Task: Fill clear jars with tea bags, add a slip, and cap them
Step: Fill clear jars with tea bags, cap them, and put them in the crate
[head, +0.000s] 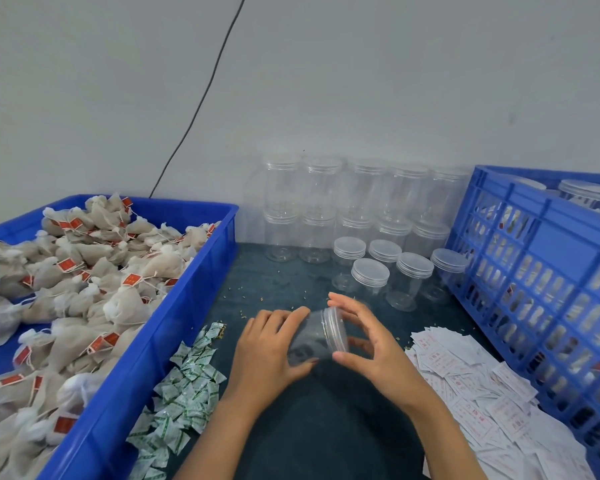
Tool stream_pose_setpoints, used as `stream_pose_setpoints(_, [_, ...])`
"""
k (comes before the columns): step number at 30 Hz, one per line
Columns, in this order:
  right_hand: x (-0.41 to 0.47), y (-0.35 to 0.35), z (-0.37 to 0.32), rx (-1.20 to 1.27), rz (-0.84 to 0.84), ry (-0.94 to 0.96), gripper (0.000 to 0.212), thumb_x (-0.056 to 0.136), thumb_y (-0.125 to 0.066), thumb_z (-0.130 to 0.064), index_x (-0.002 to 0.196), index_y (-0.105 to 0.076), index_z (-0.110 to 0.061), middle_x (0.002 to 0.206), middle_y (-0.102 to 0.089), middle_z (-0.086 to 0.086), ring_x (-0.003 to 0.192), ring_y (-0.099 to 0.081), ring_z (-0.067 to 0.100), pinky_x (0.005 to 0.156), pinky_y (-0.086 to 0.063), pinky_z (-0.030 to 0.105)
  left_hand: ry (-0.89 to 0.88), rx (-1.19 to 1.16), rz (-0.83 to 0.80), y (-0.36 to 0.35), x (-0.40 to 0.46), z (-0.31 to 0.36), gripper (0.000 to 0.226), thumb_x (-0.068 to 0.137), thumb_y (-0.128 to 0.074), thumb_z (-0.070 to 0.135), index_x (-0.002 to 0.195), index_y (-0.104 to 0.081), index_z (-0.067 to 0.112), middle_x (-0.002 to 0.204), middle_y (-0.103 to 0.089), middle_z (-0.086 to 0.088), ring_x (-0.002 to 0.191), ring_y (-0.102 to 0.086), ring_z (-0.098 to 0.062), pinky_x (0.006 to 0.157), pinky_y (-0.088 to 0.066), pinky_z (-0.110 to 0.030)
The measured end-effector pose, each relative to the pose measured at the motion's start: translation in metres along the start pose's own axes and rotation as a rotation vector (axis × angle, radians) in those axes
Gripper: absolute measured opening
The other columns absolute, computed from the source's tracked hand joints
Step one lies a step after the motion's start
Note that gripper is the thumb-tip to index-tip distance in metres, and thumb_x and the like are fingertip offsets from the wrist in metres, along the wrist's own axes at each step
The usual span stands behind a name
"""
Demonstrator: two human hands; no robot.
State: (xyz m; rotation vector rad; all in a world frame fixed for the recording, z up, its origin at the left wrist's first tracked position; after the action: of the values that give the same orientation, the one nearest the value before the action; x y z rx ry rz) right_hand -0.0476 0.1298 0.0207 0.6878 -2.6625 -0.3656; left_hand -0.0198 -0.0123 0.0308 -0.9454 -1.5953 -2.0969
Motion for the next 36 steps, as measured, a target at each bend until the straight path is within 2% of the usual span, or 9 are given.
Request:
stream_pose_setpoints(3, [-0.002, -0.012, 0.006, -0.002, -0.025, -0.061, 0.084, 0.079, -0.073, -0.046, 0.143, -0.020, -0.056, 0.148, -0.022, -0.028, 0.136, -0.022, -0.013, 0.109, -0.034, 0.022, -0.018, -0.008, 0.003, 0.000, -0.001, 0.002, 0.075, 0.051, -0.088, 0.046, 0.117, -0.066, 0.019, 0.101, -0.066, 0.006, 0.088, -0.062, -0.018, 0.076, -0.043, -0.025])
stream_pose_setpoints(5, [-0.001, -0.012, 0.013, 0.032, 0.087, -0.133, 0.074, 0.079, -0.062, -0.066, 0.142, -0.025, -0.053, 0.144, -0.029, -0.022, 0.134, -0.028, -0.008, 0.114, -0.031, 0.031, -0.033, -0.002, -0.006, -0.001, -0.001, 0.004, 0.076, 0.050, -0.089, 0.044, 0.117, -0.066, 0.020, 0.101, -0.065, 0.007, 0.090, -0.061, -0.016, 0.075, -0.048, -0.026])
stream_pose_setpoints(9, [0.000, -0.002, 0.011, -0.022, 0.201, -0.096, 0.051, 0.085, -0.065, -0.041, 0.132, -0.044, -0.045, 0.129, -0.047, -0.019, 0.125, -0.045, 0.003, 0.106, -0.041, 0.031, -0.035, 0.005, -0.022, -0.004, -0.002, 0.003, 0.077, 0.048, -0.090, 0.042, 0.117, -0.066, 0.019, 0.101, -0.065, 0.006, 0.090, -0.062, -0.018, 0.073, -0.052, -0.029])
stream_pose_setpoints(12, [-0.002, 0.009, 0.000, -0.037, 0.197, 0.013, 0.060, 0.086, -0.070, -0.013, 0.130, -0.048, -0.046, 0.123, -0.046, -0.020, 0.120, -0.047, 0.000, 0.094, -0.045, 0.019, 0.019, -0.018, -0.032, -0.005, -0.002, -0.004, 0.074, 0.053, -0.088, 0.044, 0.119, -0.065, 0.018, 0.101, -0.066, 0.005, 0.090, -0.063, -0.021, 0.074, -0.052, -0.032])
stream_pose_setpoints(16, [-0.004, 0.027, 0.007, 0.035, 0.358, 0.009, 0.054, 0.083, -0.071, -0.005, 0.118, -0.055, -0.044, 0.127, -0.046, -0.010, 0.120, -0.050, 0.005, 0.089, -0.049, 0.019, 0.203, -0.150, -0.019, -0.004, -0.004, -0.017, 0.072, 0.061, -0.086, 0.046, 0.123, -0.060, 0.019, 0.105, -0.065, 0.009, 0.091, -0.060, -0.018, 0.079, -0.049, -0.033])
stream_pose_setpoints(21, [-0.004, 0.024, 0.034, -0.025, 0.407, -0.157, 0.047, 0.075, -0.080, -0.008, 0.100, -0.044, -0.025, 0.116, -0.049, 0.006, 0.107, -0.058, 0.022, 0.090, -0.050, 0.031, 0.659, -0.898, -0.019, -0.030, -0.019, -0.044, 0.059, 0.067, -0.087, 0.029, 0.114, -0.052, 0.029, 0.115, -0.062, 0.007, 0.102, -0.063, -0.008, 0.082, -0.049, -0.019])
stream_pose_setpoints(24, [-0.005, 0.021, 0.040, -0.247, 0.374, -0.194, 0.048, 0.075, -0.080, -0.016, 0.095, -0.039, -0.029, 0.110, -0.047, -0.001, 0.097, -0.053, 0.001, 0.080, -0.043, 0.016, 0.719, -1.171, -0.126, -0.055, -0.025, -0.040, 0.059, 0.066, -0.089, 0.017, 0.112, -0.054, 0.029, 0.116, -0.066, 0.005, 0.105, -0.065, -0.007, 0.077, -0.052, -0.017])
stream_pose_setpoints(28, [-0.008, 0.024, 0.044, -0.384, 0.364, -0.185, 0.049, 0.074, -0.081, -0.021, 0.098, -0.039, -0.028, 0.105, -0.045, -0.007, 0.094, -0.046, -0.001, 0.073, -0.037, 0.014, 0.715, -1.114, -0.181, -0.067, -0.030, -0.037, 0.076, 0.046, -0.092, 0.033, 0.110, -0.052, 0.027, 0.108, -0.070, 0.007, 0.108, -0.063, -0.009, 0.091, -0.049, -0.022])
stream_pose_setpoints(36, [-0.006, 0.019, 0.056, -0.558, 0.299, -0.215, 0.052, 0.075, -0.078, -0.027, 0.109, -0.039, -0.022, 0.111, -0.040, -0.004, 0.103, -0.037, 0.016, 0.083, -0.031, 0.023, 0.620, -0.954, -0.169, -0.064, -0.028, -0.038, 0.068, 0.053, -0.094, 0.025, 0.107, -0.052, 0.031, 0.100, -0.071, 0.017, 0.096, -0.065, 0.000, 0.083, -0.048, -0.013])
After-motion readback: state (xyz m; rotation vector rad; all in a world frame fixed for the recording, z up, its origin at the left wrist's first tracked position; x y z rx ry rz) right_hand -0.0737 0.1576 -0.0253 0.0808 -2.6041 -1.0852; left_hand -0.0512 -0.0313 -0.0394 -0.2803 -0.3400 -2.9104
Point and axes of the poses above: each hand's wrist, its own x-axis towards the middle knuckle, its own y-axis out of the back of the hand, z = x × y, the point moved 9 cm from there along x, towards the middle knuckle
